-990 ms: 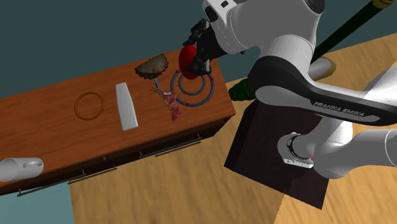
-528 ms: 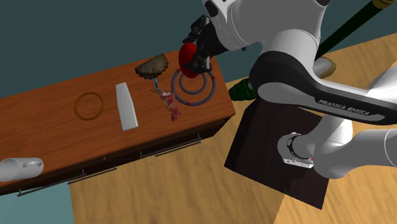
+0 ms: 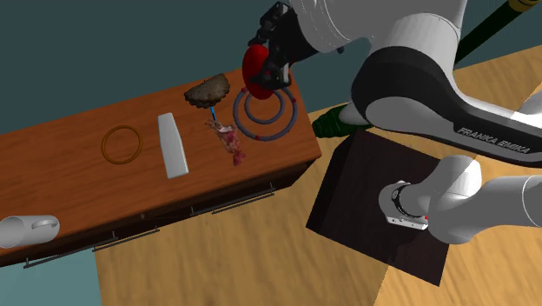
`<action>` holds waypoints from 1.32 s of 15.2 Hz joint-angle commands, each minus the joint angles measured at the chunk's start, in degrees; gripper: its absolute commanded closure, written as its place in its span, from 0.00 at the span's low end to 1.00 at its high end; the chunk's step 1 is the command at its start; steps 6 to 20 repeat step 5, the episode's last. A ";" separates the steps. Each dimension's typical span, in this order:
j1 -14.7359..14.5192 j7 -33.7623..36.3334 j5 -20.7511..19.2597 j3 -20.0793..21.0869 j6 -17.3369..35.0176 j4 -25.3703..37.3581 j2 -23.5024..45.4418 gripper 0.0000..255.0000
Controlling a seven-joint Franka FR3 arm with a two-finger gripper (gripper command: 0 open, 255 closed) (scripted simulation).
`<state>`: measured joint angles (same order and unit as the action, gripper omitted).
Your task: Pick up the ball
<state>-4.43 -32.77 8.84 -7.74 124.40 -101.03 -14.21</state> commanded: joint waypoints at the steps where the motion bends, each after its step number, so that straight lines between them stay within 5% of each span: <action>1: -0.02 0.34 -0.09 0.03 -1.60 2.39 0.69 1.00; 20: -0.02 0.57 -0.13 -0.03 -3.34 4.77 1.33 1.00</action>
